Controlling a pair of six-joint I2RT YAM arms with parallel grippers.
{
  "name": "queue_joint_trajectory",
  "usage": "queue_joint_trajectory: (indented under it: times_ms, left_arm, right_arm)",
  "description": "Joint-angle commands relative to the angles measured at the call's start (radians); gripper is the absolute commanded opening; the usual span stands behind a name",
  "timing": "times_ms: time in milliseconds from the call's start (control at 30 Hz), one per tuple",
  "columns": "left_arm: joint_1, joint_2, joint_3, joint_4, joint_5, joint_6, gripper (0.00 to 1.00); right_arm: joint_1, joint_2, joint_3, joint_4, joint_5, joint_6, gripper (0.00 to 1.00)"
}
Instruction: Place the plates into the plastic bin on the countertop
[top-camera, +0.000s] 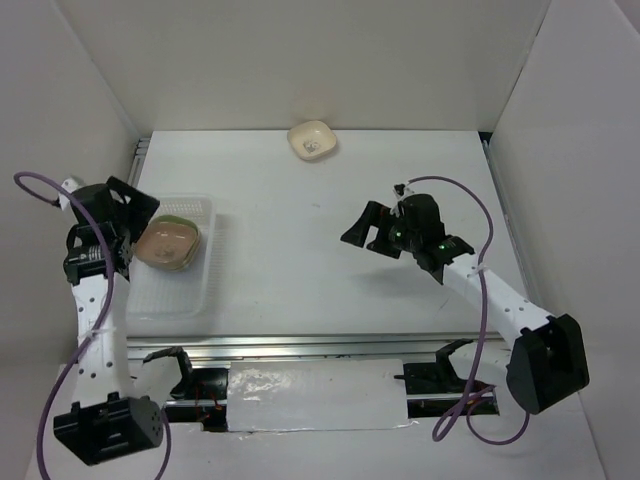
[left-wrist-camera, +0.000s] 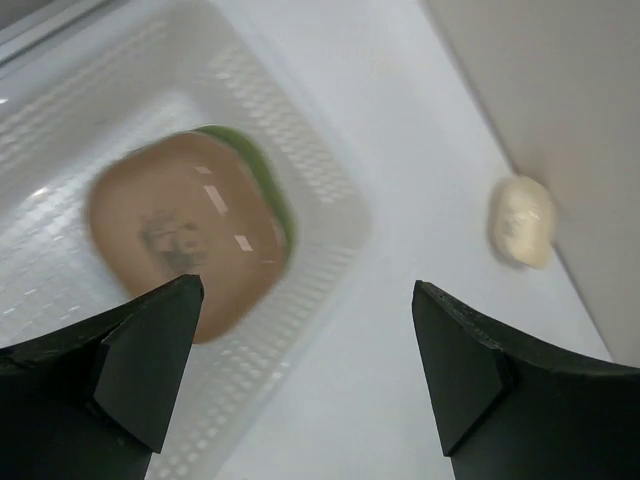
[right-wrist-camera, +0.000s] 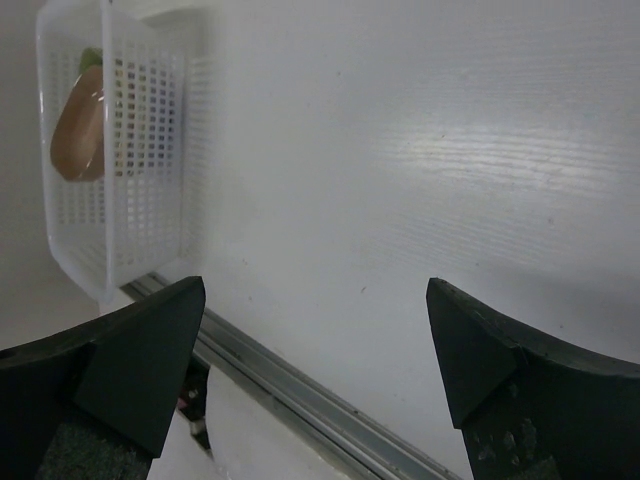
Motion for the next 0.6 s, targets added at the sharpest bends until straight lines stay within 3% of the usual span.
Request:
queue_joint_trajectory:
  times_ms: [0,133,233,433,567]
  left_arm:
    - [-0.139,-0.011,0.074,0.079,-0.024,0.012,0.99]
    - [-0.369,0.135,0.125,0.121,-0.061,0.023,0.99]
    - [-0.520,0.262,0.214,0.072,-0.209,0.023,0.99]
    - [-0.502,0.235,0.147,0.130,-0.179,0.035,0.99]
    - [-0.519,0.294,0.211,0.144,-0.093,0.057,0.99]
  right_arm:
    - [-0.046,0.038,0.052,0.046,0.043,0.019,1.00]
    - [-0.102,0.195,0.146,0.063,0.126,0.089,1.00]
    - [-0.157,0.369,0.271,0.069,0.142,0.151,1.00]
    - [-0.159,0.561,0.391,0.136,0.089,0.212,1.00]
    - [-0.164,0.793,0.600,0.126,0.074,0.280,1.00]
